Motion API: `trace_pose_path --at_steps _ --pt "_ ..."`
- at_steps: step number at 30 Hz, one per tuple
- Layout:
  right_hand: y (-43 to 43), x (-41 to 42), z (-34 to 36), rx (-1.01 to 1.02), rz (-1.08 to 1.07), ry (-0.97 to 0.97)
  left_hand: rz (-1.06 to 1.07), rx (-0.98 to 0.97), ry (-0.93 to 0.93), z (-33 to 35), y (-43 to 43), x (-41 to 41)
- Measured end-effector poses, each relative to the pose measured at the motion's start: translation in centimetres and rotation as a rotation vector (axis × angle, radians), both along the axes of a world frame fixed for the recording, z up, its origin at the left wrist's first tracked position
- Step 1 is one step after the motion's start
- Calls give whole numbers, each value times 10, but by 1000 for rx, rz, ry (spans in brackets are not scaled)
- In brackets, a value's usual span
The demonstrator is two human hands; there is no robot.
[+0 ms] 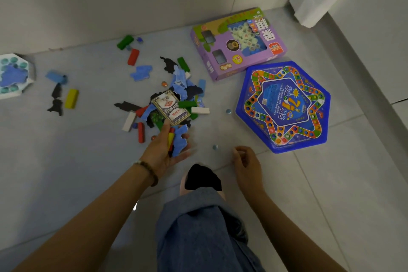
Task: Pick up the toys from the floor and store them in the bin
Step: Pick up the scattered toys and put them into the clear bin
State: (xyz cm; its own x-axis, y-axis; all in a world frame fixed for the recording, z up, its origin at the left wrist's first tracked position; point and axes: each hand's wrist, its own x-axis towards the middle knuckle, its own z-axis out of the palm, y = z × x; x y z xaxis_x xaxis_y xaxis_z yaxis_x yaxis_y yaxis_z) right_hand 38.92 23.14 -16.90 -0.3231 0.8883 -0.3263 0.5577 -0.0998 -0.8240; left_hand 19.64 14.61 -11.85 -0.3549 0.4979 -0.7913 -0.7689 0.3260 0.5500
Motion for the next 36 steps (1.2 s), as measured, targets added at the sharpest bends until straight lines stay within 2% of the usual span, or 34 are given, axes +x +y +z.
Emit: trace_pose_path --at_steps 5,10,11,13,16,18,20,23,25,30,33,35,36 --pt "25 -51 12 91 256 -202 -33 64 -17 3 -5 -6" --pt "49 -103 14 241 590 -414 42 87 -46 6 -11 -18" --pt "51 -106 13 236 604 -416 35 104 -35 6 -14 -20" --pt "51 -108 15 69 451 -269 33 88 18 4 -16 -25" --pt "53 -103 30 -506 53 114 78 70 51 -1 -16 -27" --pt "54 -95 36 -708 -27 213 53 87 58 -1 -17 -27" --pt "50 -90 38 -649 76 141 78 77 26 5 -21 -29" --pt "32 -91 34 -312 378 11 160 80 0 11 -27 -36" --pt "19 -97 27 -179 540 -17 177 83 2 10 -31 -40" --pt "5 -109 15 16 713 -221 151 91 11 4 -34 -42" --pt "6 -112 19 15 674 -208 138 95 19 3 -33 -39" --pt "7 -115 25 -148 454 -102 152 107 10 2 -32 -37" --pt "10 -116 29 -306 305 -22 161 119 6 1 -30 -37"
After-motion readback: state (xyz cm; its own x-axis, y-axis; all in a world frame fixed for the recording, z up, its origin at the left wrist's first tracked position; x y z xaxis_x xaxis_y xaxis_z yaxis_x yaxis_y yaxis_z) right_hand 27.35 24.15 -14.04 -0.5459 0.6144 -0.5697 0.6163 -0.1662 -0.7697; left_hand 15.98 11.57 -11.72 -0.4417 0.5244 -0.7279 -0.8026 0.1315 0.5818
